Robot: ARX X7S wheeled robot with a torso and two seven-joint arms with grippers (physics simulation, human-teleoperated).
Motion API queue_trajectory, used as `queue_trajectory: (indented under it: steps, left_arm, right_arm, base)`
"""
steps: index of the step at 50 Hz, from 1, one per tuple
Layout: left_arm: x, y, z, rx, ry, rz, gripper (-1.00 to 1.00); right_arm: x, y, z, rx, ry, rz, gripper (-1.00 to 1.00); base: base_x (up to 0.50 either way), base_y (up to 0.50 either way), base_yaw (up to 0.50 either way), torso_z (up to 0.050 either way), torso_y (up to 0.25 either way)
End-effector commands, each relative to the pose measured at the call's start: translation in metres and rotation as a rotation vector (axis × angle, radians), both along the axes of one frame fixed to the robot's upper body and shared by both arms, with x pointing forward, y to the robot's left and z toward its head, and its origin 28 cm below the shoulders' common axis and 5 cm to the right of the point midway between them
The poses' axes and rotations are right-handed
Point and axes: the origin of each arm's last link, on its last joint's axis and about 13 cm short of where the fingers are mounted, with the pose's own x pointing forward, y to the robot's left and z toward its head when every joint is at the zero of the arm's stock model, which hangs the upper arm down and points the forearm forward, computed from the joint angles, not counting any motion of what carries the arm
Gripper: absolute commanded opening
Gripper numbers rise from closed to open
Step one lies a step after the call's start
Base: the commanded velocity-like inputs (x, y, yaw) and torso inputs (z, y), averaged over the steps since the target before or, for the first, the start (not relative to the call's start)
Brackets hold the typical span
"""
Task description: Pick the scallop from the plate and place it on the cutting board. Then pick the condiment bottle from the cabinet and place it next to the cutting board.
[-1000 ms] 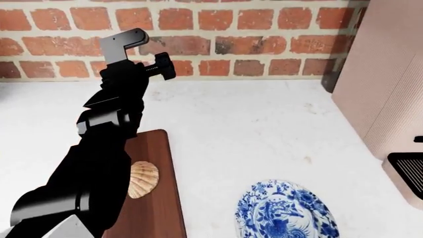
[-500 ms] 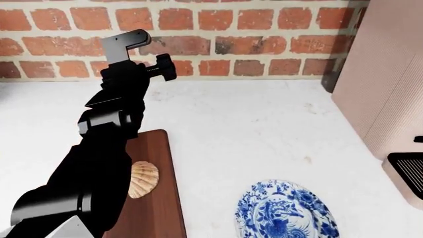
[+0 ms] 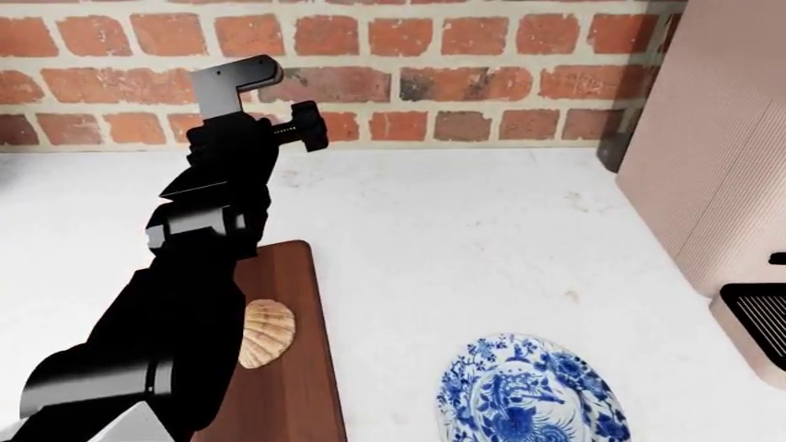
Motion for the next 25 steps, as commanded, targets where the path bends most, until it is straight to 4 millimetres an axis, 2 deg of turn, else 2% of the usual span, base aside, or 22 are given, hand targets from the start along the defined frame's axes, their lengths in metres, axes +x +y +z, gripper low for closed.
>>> queue_trajectory:
  steps: [1,25]
  left_arm:
    - [0.000,0.000,0.000,0.005,-0.001,0.000,1.00]
    - [0.000,-0.001,0.000,0.007,-0.002,-0.003,1.00]
  right_arm:
    - [0.045,-0.004,-0.017,0.001,0.178,0.008,1.00]
    - [0.073,-0.012,-0.040,-0.005,0.282,-0.073,1.00]
  base:
    - [0.00,0.00,0.00,0.000,0.000]
    - [0.00,0.00,0.00,0.000,0.000]
